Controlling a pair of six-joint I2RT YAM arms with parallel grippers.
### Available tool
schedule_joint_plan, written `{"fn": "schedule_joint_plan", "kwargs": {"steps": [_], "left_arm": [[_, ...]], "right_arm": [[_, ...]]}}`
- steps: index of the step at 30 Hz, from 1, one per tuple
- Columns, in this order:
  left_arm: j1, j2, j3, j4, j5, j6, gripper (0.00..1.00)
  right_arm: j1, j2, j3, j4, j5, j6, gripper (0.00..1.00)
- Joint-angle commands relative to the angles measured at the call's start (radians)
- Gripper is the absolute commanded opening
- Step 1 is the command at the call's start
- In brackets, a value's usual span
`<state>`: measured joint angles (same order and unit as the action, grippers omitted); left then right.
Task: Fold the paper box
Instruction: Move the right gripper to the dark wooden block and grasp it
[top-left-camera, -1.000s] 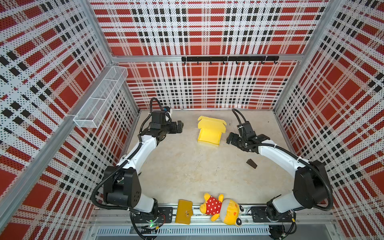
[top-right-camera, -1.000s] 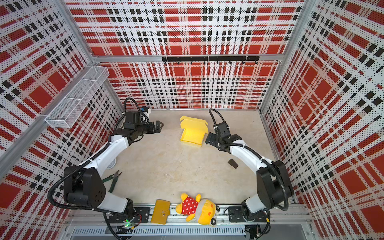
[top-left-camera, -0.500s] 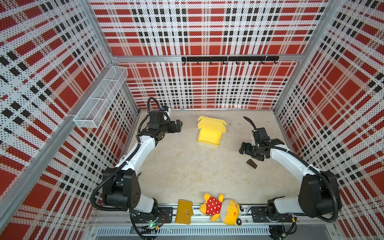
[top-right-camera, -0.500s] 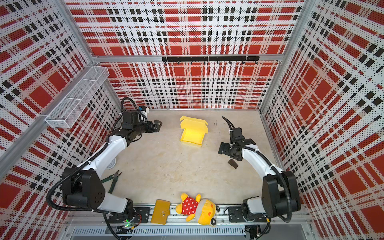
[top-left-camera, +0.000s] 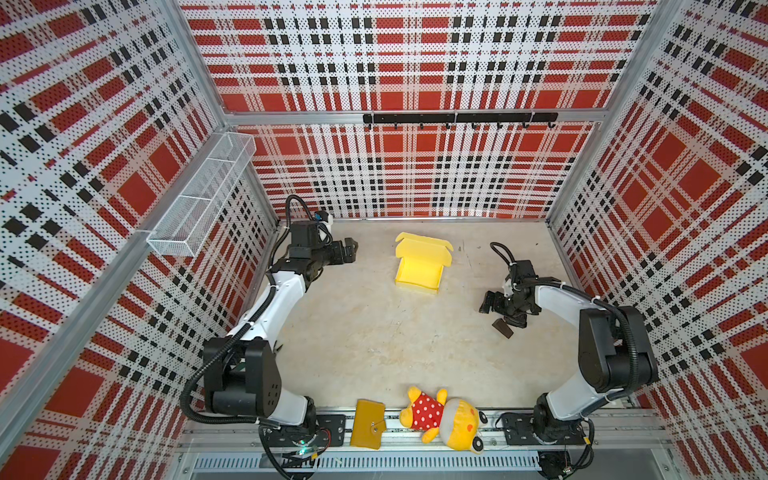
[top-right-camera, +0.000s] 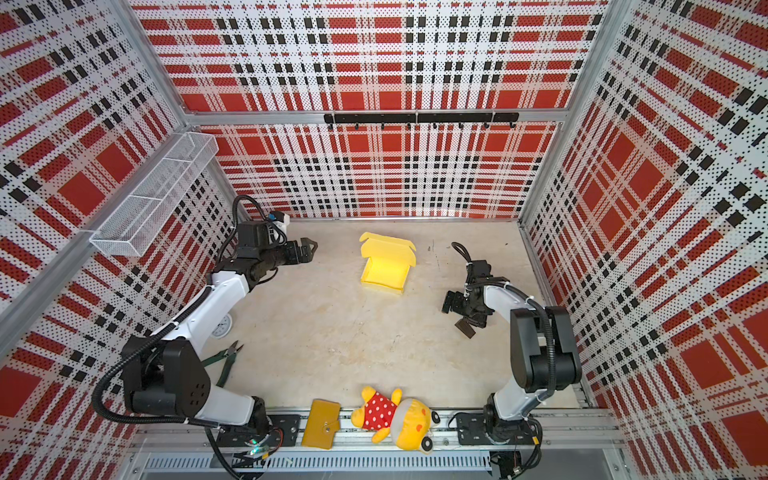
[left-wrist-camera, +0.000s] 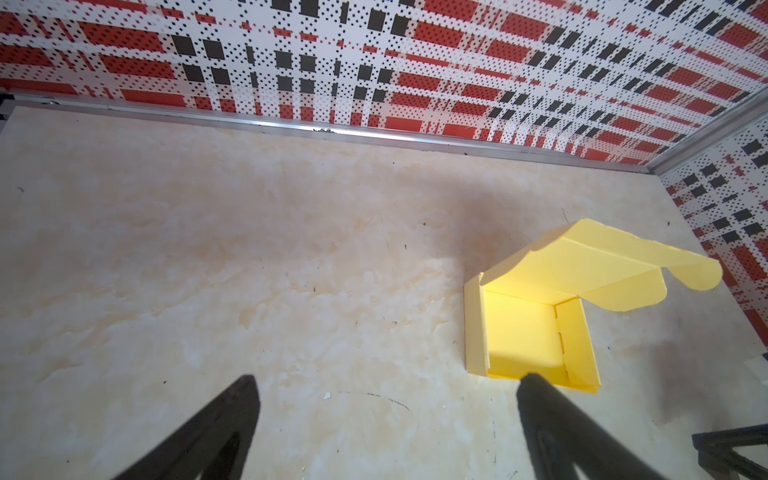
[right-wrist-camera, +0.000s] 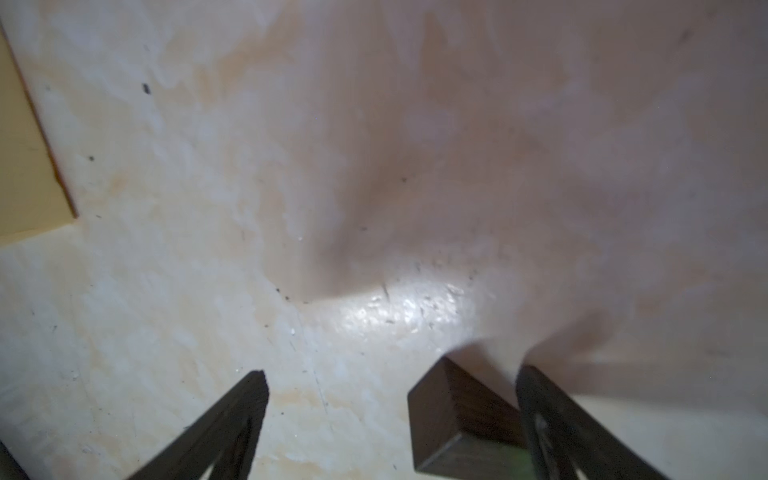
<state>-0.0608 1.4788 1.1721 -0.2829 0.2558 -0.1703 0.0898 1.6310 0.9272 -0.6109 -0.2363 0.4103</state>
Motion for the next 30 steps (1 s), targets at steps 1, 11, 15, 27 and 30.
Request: {"fn": "schedule_joint_plan", "kwargs": {"steps": [1,11,15,27,30], "left_arm": [[0.006,-0.027,-0.004,0.017,0.011,-0.013,0.99],[0.008,-0.026,-0.009,0.024,0.023,-0.027,1.0],[0.007,-0.027,-0.014,0.031,0.03,-0.038,1.0],[0.0,-0.032,-0.011,0.034,0.042,-0.051,1.0],[0.002,-0.035,-0.009,0.031,0.041,-0.05,0.99]], "right_arm": [[-0.002,0.026,0.019,0.005,-0.038,-0.02,0.95],[0.002,-0.06,-0.047,-0.044,-0.045,0.025,0.9],[0.019,-0.104,-0.09,-0.051,-0.029,0.06,0.87],[0.159,-0.047,-0.011,-0.184,0.209,0.102,0.65],[0.172,-0.014,0.016,-0.211,0.246,0.106,0.6]]}}
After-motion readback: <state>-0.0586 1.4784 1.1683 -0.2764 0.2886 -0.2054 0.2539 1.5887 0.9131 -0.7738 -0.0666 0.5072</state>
